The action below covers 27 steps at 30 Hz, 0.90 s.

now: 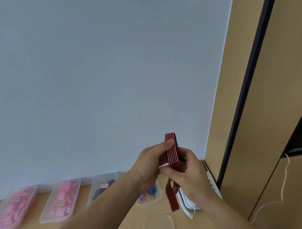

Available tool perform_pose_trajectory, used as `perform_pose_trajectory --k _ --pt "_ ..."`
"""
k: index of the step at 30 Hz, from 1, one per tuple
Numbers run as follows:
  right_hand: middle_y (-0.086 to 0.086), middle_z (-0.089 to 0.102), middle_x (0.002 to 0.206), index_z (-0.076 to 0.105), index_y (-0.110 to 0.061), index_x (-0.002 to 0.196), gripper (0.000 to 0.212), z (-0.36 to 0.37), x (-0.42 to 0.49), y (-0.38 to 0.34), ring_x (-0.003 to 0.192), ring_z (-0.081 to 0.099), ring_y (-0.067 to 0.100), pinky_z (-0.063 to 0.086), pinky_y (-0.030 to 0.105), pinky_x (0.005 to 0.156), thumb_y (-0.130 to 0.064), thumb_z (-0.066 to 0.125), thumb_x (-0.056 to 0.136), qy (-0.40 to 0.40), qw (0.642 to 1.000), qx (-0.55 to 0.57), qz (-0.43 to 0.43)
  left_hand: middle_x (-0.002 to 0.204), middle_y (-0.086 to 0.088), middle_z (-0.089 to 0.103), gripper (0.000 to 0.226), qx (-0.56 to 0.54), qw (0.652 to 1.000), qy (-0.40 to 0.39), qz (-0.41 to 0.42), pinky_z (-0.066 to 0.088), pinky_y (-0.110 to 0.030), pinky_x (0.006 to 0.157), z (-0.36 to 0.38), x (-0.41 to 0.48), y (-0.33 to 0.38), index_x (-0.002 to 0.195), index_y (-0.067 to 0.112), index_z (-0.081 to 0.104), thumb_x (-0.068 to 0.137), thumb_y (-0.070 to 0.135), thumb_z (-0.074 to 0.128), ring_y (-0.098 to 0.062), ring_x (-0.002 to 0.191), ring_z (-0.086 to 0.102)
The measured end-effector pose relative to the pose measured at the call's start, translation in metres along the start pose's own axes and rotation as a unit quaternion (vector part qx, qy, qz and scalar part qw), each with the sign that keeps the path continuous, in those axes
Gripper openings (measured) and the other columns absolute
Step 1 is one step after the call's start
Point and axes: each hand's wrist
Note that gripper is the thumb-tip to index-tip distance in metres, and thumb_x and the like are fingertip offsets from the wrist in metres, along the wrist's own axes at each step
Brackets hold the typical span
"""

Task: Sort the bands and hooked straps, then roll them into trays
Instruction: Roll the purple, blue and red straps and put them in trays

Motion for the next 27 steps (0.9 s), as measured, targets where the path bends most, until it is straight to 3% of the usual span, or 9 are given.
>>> perform_pose_trajectory --k 4,9,12,15,17,21,24,27 --pt "-0.006 0.074 0.098 0.06 -0.025 0.109 0.042 -0.005 0.003 0.004 0.091 0.072 0.012 0.057 0.038 0.084 -0.012 0.082 0.076 0.077 0.997 -0.018 0.018 0.112 -0.012 0.073 0.039 -0.045 0.998 0.049 -0.019 0.048 -0.039 0.097 -0.001 0.003 0.007 0.105 0.007 0.071 0.081 0.037 0.069 -0.024 0.099 0.071" --pt "0.003 0.073 0.083 0.07 -0.013 0.092 0.016 -0.013 0.005 0.002 0.071 0.067 0.011 0.05 0.015 0.055 -0.003 0.075 0.081 0.085 0.995 -0.026 0.034 0.115 -0.013 0.072 0.025 -0.092 0.994 0.028 -0.045 0.049 -0.041 0.097 -0.009 0.004 0.005 0.087 0.017 0.077 0.082 0.039 0.067 -0.027 0.103 0.07" --pt "0.004 0.069 0.067 0.068 -0.01 0.091 0.017 -0.012 0.004 0.002 0.055 0.06 0.008 0.047 0.02 0.052 0.005 0.066 0.082 0.094 0.994 -0.026 0.044 0.116 -0.013 0.072 0.028 -0.117 0.991 0.015 -0.058 0.054 -0.039 0.086 -0.009 0.006 0.003 0.092 0.013 0.074 0.083 0.039 0.067 -0.027 0.099 0.071" --pt "0.004 0.065 0.058 0.068 -0.014 0.086 0.011 -0.016 0.002 0.002 0.051 0.055 0.008 0.047 0.026 0.055 -0.003 0.069 0.083 0.135 0.99 -0.03 0.021 0.114 -0.011 0.073 0.03 -0.113 0.992 0.033 -0.053 0.056 -0.036 0.081 -0.008 0.008 0.005 0.1 0.012 0.069 0.088 0.039 0.064 -0.024 0.098 0.073" --pt "0.001 0.062 0.056 0.068 -0.017 0.081 0.011 -0.019 0.0 0.002 0.052 0.055 0.008 0.046 0.022 0.053 -0.008 0.074 0.083 0.132 0.991 -0.033 -0.005 0.112 -0.01 0.074 0.03 -0.113 0.991 0.046 -0.05 0.057 -0.034 0.079 -0.009 0.01 0.006 0.101 0.01 0.069 0.09 0.038 0.063 -0.024 0.097 0.073" --pt "-0.007 0.066 0.071 0.07 -0.02 0.073 0.021 -0.022 -0.003 0.004 0.06 0.054 0.007 0.043 0.016 0.058 -0.001 0.077 0.079 0.054 0.995 -0.07 -0.049 0.107 -0.012 0.075 0.027 -0.102 0.991 0.058 -0.058 0.061 -0.033 0.072 -0.006 0.011 0.009 0.097 0.008 0.07 0.09 0.033 0.065 -0.027 0.093 0.073" --pt "-0.008 0.065 0.088 0.069 -0.021 0.078 0.018 -0.027 -0.005 0.007 0.074 0.058 0.011 0.045 0.024 0.068 -0.007 0.08 0.074 0.027 0.99 -0.123 -0.06 0.104 -0.013 0.075 0.024 -0.095 0.992 0.061 -0.051 0.06 -0.032 0.068 0.0 0.012 0.013 0.095 0.007 0.071 0.092 0.031 0.066 -0.028 0.091 0.072" --pt "-0.006 0.069 0.095 0.064 -0.017 0.093 0.025 -0.031 -0.006 0.007 0.091 0.065 0.016 0.05 0.034 0.079 -0.017 0.07 0.068 0.031 0.998 -0.048 -0.011 0.105 -0.013 0.075 0.023 -0.099 0.993 0.05 -0.036 0.059 -0.029 0.065 0.007 0.013 0.017 0.096 0.008 0.07 0.093 0.03 0.065 -0.026 0.089 0.072"
Point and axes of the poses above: each hand's wrist, its own x-axis towards the middle knuckle, its own z-axis out of the palm, y = z × x
